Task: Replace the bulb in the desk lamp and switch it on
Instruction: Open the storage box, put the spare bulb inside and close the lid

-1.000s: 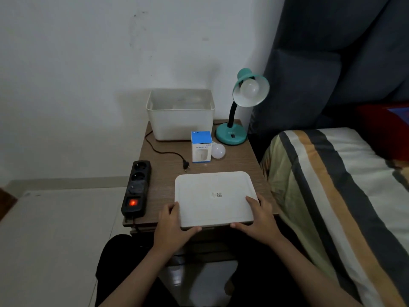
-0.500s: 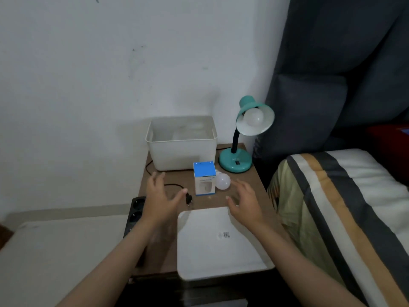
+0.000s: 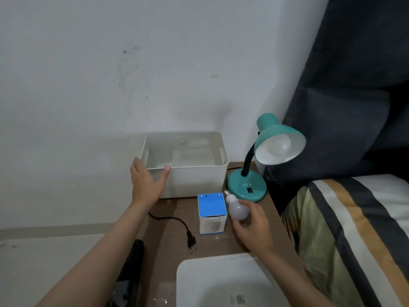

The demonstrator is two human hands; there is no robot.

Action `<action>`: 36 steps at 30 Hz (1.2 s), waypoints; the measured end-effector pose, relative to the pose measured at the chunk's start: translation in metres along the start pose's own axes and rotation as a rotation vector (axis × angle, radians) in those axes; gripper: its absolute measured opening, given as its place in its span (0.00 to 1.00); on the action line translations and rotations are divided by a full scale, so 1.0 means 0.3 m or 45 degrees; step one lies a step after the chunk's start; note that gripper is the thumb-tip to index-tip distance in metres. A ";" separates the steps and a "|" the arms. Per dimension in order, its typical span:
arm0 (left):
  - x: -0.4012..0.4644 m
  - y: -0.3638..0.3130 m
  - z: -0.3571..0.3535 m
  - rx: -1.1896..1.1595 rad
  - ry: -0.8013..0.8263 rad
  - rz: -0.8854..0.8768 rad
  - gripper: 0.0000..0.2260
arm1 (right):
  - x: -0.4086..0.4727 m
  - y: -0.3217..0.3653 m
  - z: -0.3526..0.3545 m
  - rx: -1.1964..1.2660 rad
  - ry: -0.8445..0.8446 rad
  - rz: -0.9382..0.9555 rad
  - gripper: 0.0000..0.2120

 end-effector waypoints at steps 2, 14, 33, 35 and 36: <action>0.013 0.002 -0.018 -0.061 -0.004 -0.007 0.45 | -0.006 0.085 0.070 0.121 -0.097 0.115 0.22; 0.026 0.011 -0.029 -0.133 -0.099 -0.018 0.44 | 0.354 0.533 -0.147 -0.033 0.194 0.128 0.22; 0.031 0.012 -0.020 -0.134 -0.081 0.083 0.45 | 0.427 0.583 -0.220 -0.138 0.059 0.244 0.22; 0.027 0.003 -0.009 -0.089 -0.088 0.128 0.46 | 0.322 0.589 -0.152 -0.039 -0.018 0.365 0.18; 0.021 -0.004 -0.002 -0.061 -0.099 0.144 0.46 | 0.262 0.578 -0.123 -0.015 -0.043 0.410 0.17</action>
Point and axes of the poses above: each hand's wrist, its own x-axis towards the middle knuckle, its own z-axis out of the back of the hand, y = z × x, the point moved 8 cm from there along x, towards the middle knuckle, and after that the axes turned 14 degrees about -z, right-handed, at the moved point
